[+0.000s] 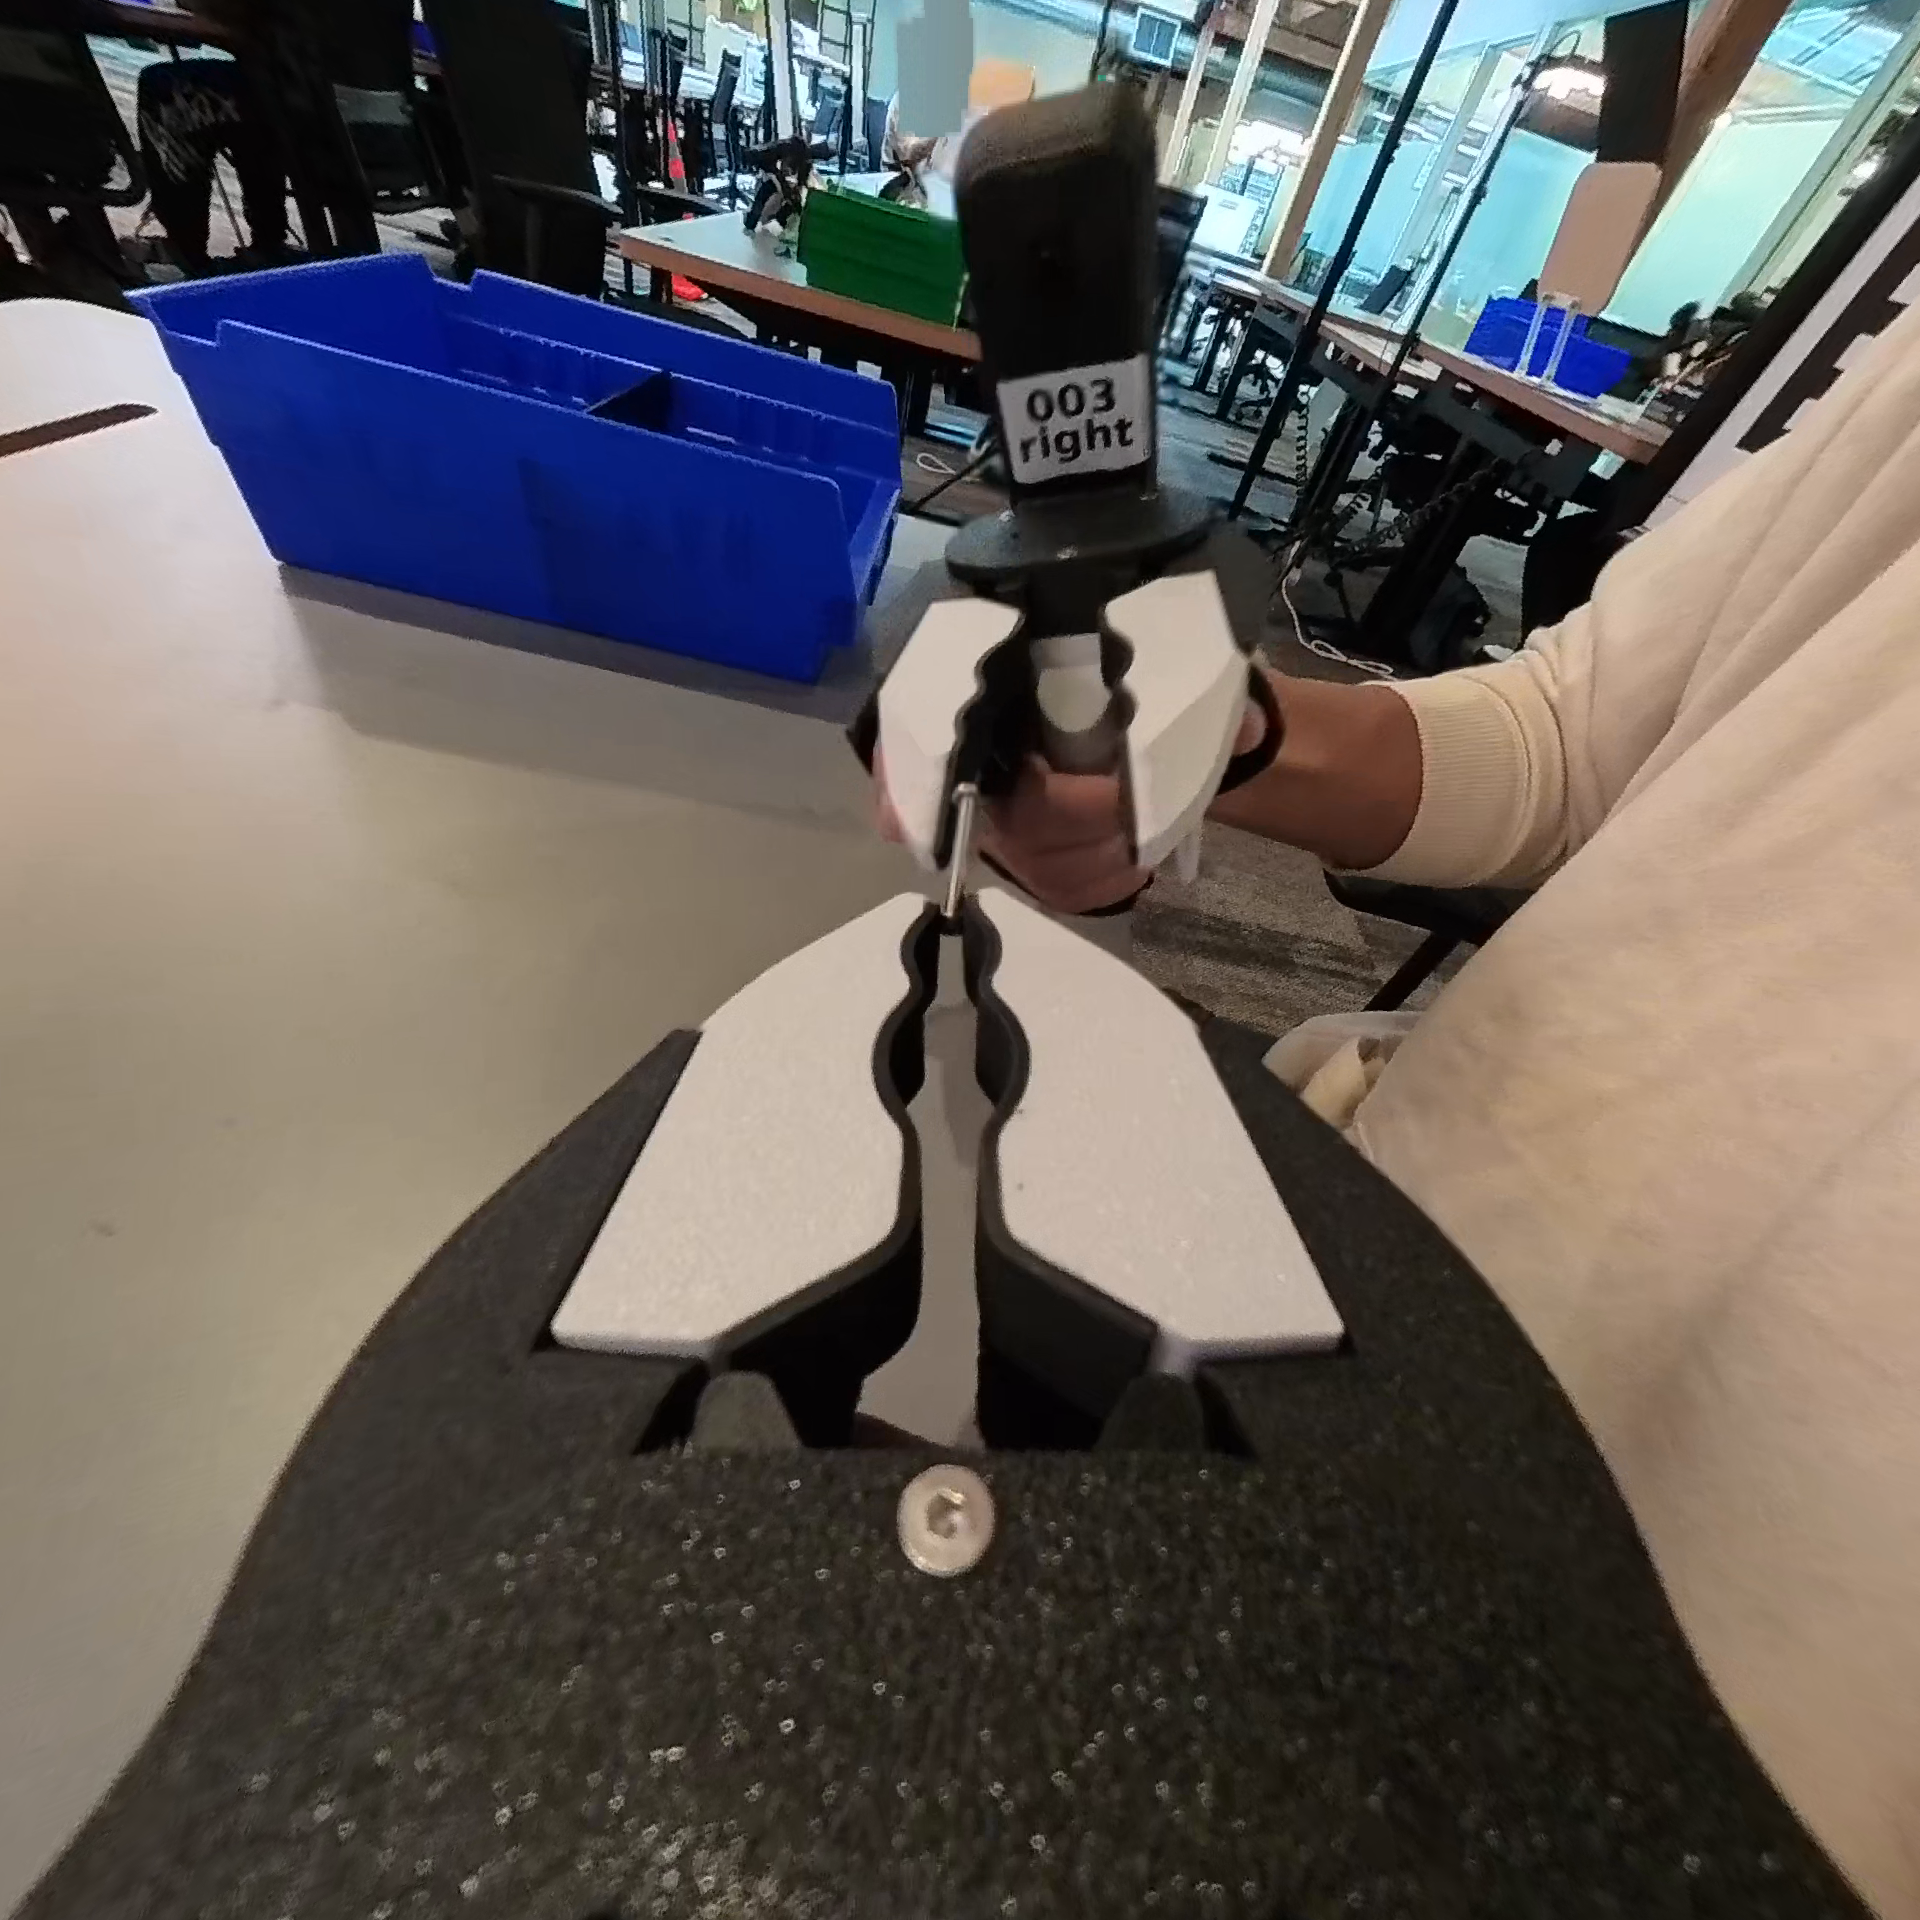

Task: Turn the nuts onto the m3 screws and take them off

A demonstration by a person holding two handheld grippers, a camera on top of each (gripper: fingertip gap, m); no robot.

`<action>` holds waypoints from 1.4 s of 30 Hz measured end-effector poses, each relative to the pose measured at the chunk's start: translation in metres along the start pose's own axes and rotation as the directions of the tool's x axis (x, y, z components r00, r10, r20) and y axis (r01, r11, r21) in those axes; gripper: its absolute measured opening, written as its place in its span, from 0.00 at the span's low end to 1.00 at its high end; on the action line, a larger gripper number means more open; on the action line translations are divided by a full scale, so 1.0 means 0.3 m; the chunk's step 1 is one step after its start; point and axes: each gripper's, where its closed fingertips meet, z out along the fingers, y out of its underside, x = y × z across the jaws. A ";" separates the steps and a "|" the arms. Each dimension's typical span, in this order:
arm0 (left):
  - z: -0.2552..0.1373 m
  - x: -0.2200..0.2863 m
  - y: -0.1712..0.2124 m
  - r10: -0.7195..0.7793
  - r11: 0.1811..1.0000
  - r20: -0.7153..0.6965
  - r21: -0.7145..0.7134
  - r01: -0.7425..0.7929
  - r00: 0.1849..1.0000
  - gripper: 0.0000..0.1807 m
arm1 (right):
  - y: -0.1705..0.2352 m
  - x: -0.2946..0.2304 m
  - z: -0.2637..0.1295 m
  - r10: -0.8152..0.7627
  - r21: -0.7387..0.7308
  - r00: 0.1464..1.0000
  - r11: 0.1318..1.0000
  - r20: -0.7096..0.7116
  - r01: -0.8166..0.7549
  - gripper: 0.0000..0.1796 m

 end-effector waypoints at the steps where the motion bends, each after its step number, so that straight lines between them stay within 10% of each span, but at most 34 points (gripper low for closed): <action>1: 0.002 0.000 0.006 -0.002 1.000 -0.003 -0.006 0.002 1.000 0.02 | -0.016 0.000 -0.001 -0.008 0.010 1.000 1.000 -0.005 0.008 0.19; 42: -0.004 -0.008 0.020 0.002 1.000 0.012 -0.023 -0.002 1.000 0.02 | -0.043 -0.006 -0.015 -0.074 -0.004 0.996 0.997 -0.043 0.074 0.19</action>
